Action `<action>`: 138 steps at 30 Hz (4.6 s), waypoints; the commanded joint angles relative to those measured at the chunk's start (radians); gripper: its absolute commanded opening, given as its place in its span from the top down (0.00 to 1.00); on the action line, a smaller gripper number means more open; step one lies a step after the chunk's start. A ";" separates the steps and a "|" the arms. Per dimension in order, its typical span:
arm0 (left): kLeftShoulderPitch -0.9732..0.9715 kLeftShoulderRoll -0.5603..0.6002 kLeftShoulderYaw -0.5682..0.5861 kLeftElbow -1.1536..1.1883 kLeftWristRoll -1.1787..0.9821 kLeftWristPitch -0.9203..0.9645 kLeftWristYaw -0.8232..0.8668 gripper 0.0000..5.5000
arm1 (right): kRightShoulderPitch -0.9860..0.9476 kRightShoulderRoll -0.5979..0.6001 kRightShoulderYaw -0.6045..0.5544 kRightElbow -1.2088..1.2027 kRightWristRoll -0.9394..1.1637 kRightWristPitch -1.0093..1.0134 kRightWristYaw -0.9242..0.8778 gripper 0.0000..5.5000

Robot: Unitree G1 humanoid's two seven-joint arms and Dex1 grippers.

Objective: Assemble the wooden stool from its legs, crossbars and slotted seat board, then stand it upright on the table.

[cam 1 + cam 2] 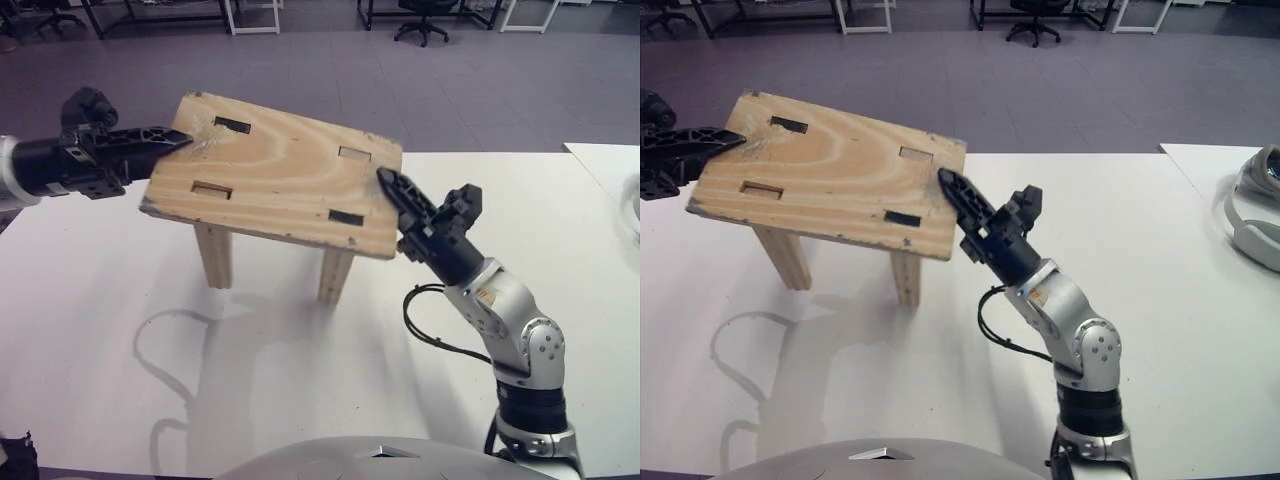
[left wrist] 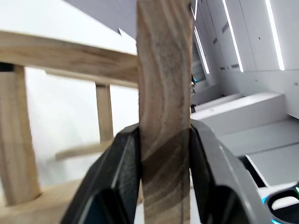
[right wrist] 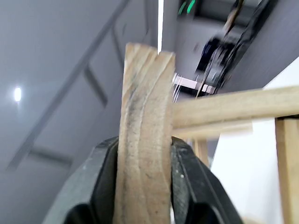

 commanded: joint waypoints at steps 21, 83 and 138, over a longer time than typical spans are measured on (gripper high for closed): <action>0.696 -0.209 0.534 -0.439 -0.184 -0.188 0.452 0.33 | -0.354 0.065 -0.232 -0.528 0.008 -0.553 -0.862 0.58; 0.954 -0.811 1.062 -0.302 1.551 -1.536 0.835 0.02 | -0.213 -0.362 -0.286 1.086 -1.710 -0.618 0.574 0.57; 0.662 -0.855 1.057 0.049 1.594 -1.593 0.728 0.02 | -0.108 -0.310 -0.309 1.003 -1.721 -0.643 0.631 0.57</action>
